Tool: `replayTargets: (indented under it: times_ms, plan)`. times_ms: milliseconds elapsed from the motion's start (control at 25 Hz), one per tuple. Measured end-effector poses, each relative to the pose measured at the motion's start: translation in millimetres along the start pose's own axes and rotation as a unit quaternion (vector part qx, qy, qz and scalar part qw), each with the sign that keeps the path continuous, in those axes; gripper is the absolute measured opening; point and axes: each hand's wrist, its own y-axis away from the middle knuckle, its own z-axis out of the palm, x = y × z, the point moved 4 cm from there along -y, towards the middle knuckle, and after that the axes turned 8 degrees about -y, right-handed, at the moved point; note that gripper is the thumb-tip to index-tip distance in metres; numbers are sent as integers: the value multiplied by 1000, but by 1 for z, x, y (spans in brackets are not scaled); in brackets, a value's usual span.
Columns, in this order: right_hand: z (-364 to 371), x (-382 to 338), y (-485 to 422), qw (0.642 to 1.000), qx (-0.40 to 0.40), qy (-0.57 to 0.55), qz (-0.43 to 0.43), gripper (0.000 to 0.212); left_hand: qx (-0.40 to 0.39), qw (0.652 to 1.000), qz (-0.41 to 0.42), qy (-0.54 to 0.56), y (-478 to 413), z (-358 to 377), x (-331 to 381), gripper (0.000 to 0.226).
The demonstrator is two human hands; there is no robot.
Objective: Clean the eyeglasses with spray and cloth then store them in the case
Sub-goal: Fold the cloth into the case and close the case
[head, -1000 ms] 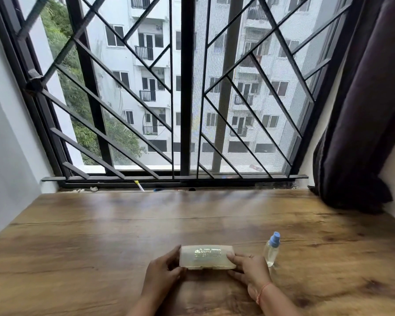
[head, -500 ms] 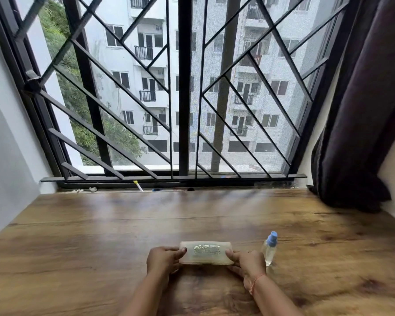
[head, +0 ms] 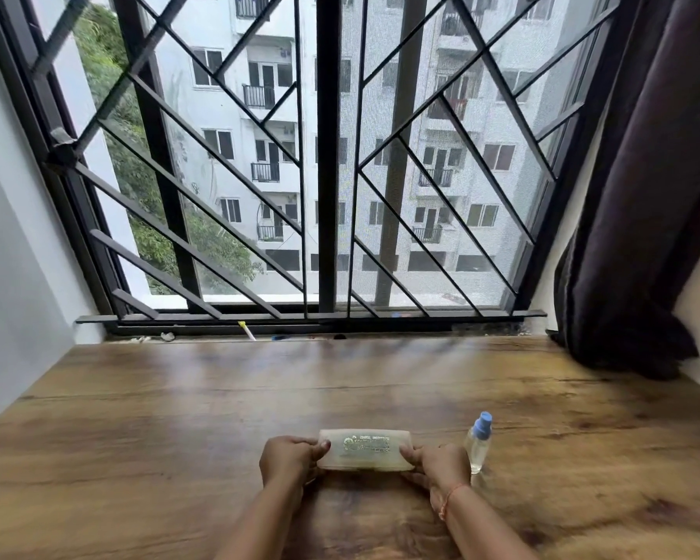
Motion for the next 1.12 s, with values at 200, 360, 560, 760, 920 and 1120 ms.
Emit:
replayTargets:
  times_ms: [200, 360, 560, 760, 920, 1120]
  plan:
    - [2, 0, 0, 1000, -6, -15, 1, 22, 17, 1000, 13, 0, 7, 0, 6, 15]
    - [3, 0, -1, 1000, -9, -19, 6, 24, 19, 1000, 10, 3, 10, 0, 7, 15]
    - [3, -1, -1, 1000, 2, -19, 9, 20, 16, 1000, 5, 6, 11, 0, 7, 15]
    - [5, -4, -1, 1000, -2, 3, 13, 18, 9, 1000, -5, 23, 11, -3, 5, 15]
    - [24, -8, -6, 999, -6, 34, 28, 21, 22, 999, -19, 44, 16, -18, 1, 20]
    - [75, -4, -10, 995, -35, 87, 27, 20, 82, 996, -6, 43, 21, -56, 0, 25]
